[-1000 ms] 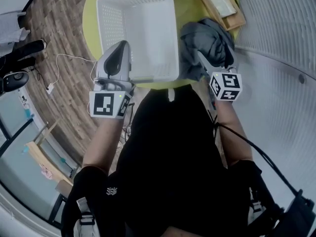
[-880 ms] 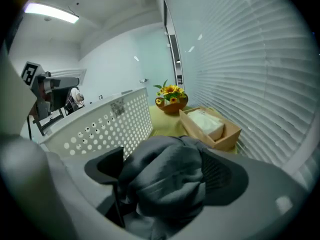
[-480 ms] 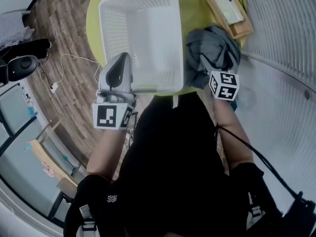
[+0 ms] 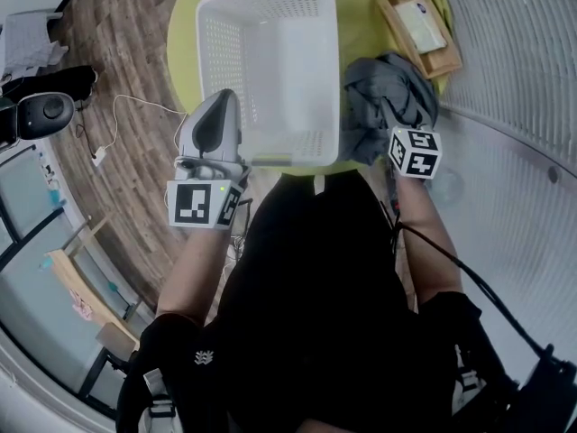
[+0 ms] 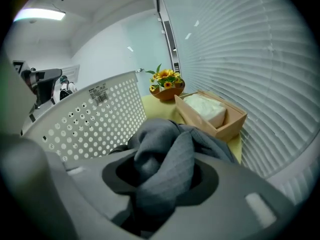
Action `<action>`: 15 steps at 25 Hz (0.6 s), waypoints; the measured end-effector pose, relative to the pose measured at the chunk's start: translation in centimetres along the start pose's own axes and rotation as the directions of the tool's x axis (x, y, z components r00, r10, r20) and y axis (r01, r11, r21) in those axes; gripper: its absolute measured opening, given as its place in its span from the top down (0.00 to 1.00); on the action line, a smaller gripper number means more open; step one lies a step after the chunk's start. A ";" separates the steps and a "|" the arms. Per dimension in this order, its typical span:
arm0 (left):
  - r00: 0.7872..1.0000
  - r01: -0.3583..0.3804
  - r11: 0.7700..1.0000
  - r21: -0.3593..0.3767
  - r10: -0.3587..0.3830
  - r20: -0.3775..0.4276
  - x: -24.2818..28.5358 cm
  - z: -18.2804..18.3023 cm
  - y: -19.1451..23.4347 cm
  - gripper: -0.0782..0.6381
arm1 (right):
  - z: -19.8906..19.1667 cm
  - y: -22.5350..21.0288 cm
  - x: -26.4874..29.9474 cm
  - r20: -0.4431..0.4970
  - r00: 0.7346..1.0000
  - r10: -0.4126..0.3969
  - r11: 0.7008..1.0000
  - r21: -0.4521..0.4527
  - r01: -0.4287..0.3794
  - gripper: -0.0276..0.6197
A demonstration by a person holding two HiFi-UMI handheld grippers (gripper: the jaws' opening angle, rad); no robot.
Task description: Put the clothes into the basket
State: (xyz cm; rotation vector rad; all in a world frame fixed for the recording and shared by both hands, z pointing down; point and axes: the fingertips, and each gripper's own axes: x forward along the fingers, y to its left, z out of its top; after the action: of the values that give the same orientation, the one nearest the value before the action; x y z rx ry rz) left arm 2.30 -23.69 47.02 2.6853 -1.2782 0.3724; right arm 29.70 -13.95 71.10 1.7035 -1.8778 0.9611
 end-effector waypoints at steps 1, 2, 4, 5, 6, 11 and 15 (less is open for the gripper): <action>1.000 0.002 1.000 -0.003 -0.002 0.003 0.0 0.2 0.0 0.88 | 0.2 0.1 -0.2 0.005 1.000 0.002 1.000 -0.002 -0.002 0.70; 1.000 0.005 1.000 -0.005 -0.005 0.006 -0.1 0.5 -0.1 0.88 | 0.3 0.2 -0.6 0.011 1.000 0.004 1.000 -0.002 -0.004 0.71; 1.000 0.012 1.000 -0.008 -0.012 0.014 -0.2 1.1 -0.3 0.88 | 0.7 0.4 -1.3 0.028 1.000 0.007 1.000 0.000 -0.007 0.73; 1.000 0.014 1.000 -0.008 -0.014 0.019 -0.2 1.4 -0.4 0.88 | 0.8 0.5 -1.7 0.038 0.999 0.008 1.000 0.001 -0.008 0.73; 1.000 0.017 1.000 -0.007 -0.016 0.026 -0.2 1.7 -0.5 0.88 | 1.0 0.6 -2.0 0.048 0.999 0.009 1.000 0.002 -0.010 0.74; 0.997 0.025 1.000 0.004 -0.025 0.070 -0.7 3.6 -0.6 0.88 | 2.5 1.2 -4.0 0.096 0.995 0.014 1.000 -0.008 -0.013 0.75; 0.995 0.037 0.999 0.000 -0.036 0.097 -1.2 4.4 -1.1 0.88 | 3.2 1.6 -5.8 0.125 0.992 0.015 1.000 -0.016 -0.013 0.75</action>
State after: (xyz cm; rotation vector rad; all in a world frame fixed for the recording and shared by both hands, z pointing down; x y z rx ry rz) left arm 3.11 -23.16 42.46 2.7522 -1.2515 0.2387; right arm 29.49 -12.34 64.50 1.7809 -1.9728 0.8607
